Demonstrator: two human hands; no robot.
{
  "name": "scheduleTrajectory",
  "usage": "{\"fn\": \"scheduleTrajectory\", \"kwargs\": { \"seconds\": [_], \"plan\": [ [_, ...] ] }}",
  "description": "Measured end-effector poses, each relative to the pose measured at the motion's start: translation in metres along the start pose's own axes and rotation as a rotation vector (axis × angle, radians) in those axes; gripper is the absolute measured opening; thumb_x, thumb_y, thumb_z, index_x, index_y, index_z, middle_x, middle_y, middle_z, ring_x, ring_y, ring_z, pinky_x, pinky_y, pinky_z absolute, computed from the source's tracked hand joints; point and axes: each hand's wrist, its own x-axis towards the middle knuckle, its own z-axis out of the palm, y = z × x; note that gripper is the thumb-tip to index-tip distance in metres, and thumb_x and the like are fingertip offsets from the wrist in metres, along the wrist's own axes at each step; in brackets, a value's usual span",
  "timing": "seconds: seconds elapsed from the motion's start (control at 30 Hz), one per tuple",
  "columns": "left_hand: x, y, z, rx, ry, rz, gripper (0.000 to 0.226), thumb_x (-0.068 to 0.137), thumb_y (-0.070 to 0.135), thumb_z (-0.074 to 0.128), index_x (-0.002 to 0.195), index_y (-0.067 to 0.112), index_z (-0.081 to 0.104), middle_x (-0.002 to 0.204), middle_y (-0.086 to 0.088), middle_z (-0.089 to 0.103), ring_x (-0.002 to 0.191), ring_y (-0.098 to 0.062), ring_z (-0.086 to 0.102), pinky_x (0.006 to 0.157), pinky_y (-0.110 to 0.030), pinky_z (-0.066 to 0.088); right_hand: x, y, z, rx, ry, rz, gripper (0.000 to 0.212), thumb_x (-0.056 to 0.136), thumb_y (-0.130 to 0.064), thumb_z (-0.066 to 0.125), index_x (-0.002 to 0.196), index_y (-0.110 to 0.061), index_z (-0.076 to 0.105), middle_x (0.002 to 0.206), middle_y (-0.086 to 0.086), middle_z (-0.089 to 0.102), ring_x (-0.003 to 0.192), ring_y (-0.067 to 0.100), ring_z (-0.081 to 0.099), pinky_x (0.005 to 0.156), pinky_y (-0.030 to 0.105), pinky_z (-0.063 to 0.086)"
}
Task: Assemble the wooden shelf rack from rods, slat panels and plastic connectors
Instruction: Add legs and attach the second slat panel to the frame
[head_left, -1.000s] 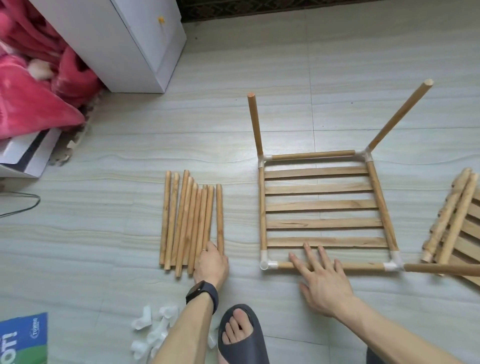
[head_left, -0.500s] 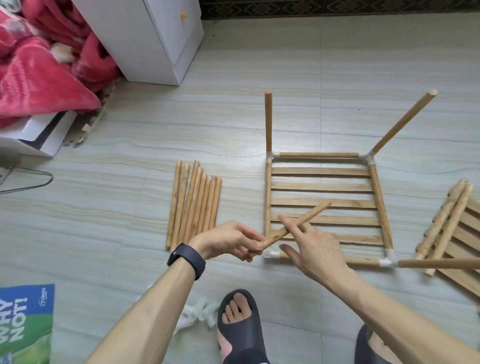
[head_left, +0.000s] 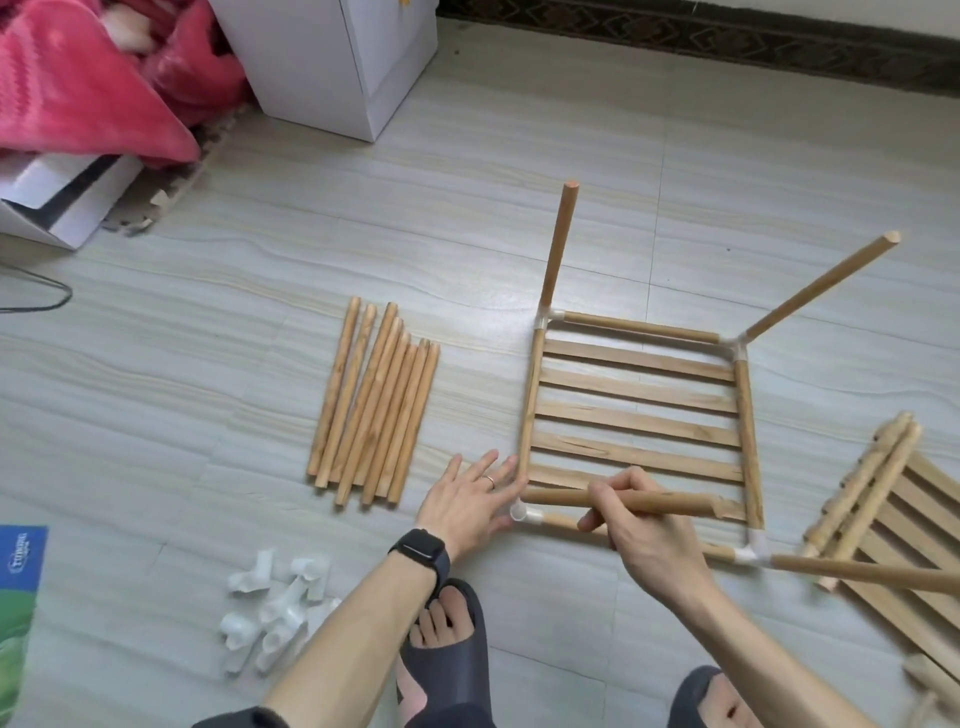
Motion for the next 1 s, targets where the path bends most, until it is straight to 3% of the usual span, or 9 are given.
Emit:
{"fn": "scheduleTrajectory", "kwargs": {
  "seconds": [0.07, 0.2, 0.4, 0.5, 0.6, 0.73, 0.83, 0.93, 1.0],
  "plan": [
    [0.004, -0.002, 0.004, 0.048, 0.006, 0.015, 0.059, 0.107, 0.050, 0.028, 0.161, 0.036, 0.008, 0.169, 0.008, 0.007, 0.156, -0.018, -0.004, 0.125, -0.050, 0.001, -0.001, 0.002, 0.004, 0.020, 0.017, -0.007, 0.023, 0.096, -0.032, 0.062, 0.083, -0.014, 0.061, 0.071, -0.002, 0.075, 0.059, 0.004, 0.058, 0.065, 0.032, 0.045],
    [0.010, -0.007, 0.003, 0.133, 0.036, 0.062, 0.058, 0.107, 0.050, 0.032, 0.160, 0.035, 0.014, 0.170, 0.001, 0.002, 0.156, -0.022, 0.004, 0.126, -0.046, 0.006, -0.003, 0.010, 0.005, 0.016, 0.030, -0.038, 0.022, 0.097, -0.028, 0.062, 0.081, -0.013, 0.061, 0.069, 0.000, 0.075, 0.062, 0.007, 0.059, 0.068, 0.035, 0.045],
    [0.011, -0.007, 0.001, 0.158, 0.039, 0.098, 0.058, 0.108, 0.045, 0.033, 0.160, 0.029, 0.015, 0.169, 0.007, 0.008, 0.156, -0.020, 0.005, 0.125, -0.045, 0.006, -0.009, 0.011, 0.006, -0.079, -0.021, -0.066, 0.021, 0.097, -0.032, 0.062, 0.081, -0.019, 0.060, 0.072, -0.005, 0.075, 0.058, 0.018, 0.061, 0.058, 0.043, 0.050],
    [0.011, -0.006, 0.003, 0.131, 0.037, 0.085, 0.059, 0.108, 0.044, 0.032, 0.161, 0.030, 0.012, 0.169, 0.009, 0.007, 0.156, -0.019, 0.007, 0.125, -0.043, 0.007, -0.014, 0.008, 0.010, -0.289, -0.022, -0.208, 0.020, 0.092, -0.039, 0.064, 0.077, -0.026, 0.061, 0.066, -0.012, 0.070, 0.059, 0.011, 0.062, 0.057, 0.030, 0.048],
    [0.011, -0.006, 0.002, 0.123, 0.046, 0.089, 0.059, 0.107, 0.046, 0.032, 0.161, 0.031, 0.014, 0.169, 0.011, 0.008, 0.155, -0.018, 0.008, 0.125, -0.042, 0.008, -0.012, -0.005, 0.015, -0.480, -0.069, -0.295, 0.033, 0.087, -0.057, 0.054, 0.079, -0.026, 0.060, 0.062, -0.007, 0.067, 0.062, 0.012, 0.062, 0.057, 0.023, 0.046],
    [0.014, -0.009, 0.007, 0.141, 0.053, 0.094, 0.059, 0.107, 0.049, 0.030, 0.161, 0.032, 0.013, 0.168, 0.012, 0.008, 0.155, -0.017, 0.009, 0.124, -0.042, 0.008, 0.005, -0.021, 0.021, -0.640, -0.136, -0.282, 0.036, 0.092, -0.056, 0.053, 0.085, -0.023, 0.065, 0.074, -0.005, 0.070, 0.073, 0.016, 0.064, 0.064, 0.029, 0.049],
    [0.013, -0.010, 0.012, 0.153, 0.051, 0.103, 0.058, 0.108, 0.047, 0.027, 0.161, 0.032, 0.009, 0.169, 0.012, 0.003, 0.155, -0.018, 0.008, 0.124, -0.041, 0.007, 0.002, -0.013, 0.042, -0.928, -0.206, -0.493, 0.043, 0.101, -0.053, 0.038, 0.105, -0.017, 0.061, 0.090, 0.008, 0.070, 0.084, 0.035, 0.064, 0.064, 0.035, 0.040],
    [0.010, -0.007, 0.009, 0.141, 0.033, 0.085, 0.058, 0.109, 0.041, 0.029, 0.161, 0.032, 0.005, 0.169, 0.011, 0.002, 0.156, -0.020, 0.007, 0.124, -0.043, 0.008, -0.003, -0.008, 0.053, -0.887, -0.167, -0.539, 0.036, 0.101, -0.046, 0.051, 0.103, -0.011, 0.060, 0.081, 0.017, 0.068, 0.077, 0.043, 0.064, 0.060, 0.036, 0.034],
    [0.005, -0.003, 0.000, 0.094, 0.030, 0.053, 0.056, 0.109, 0.033, 0.032, 0.161, 0.032, 0.011, 0.169, 0.007, 0.010, 0.155, -0.020, 0.010, 0.124, -0.043, 0.010, 0.002, -0.009, 0.052, -0.874, -0.135, -0.494, 0.038, 0.101, -0.050, 0.048, 0.107, -0.014, 0.059, 0.083, 0.014, 0.068, 0.079, 0.039, 0.063, 0.062, 0.036, 0.035]
  ]
}}
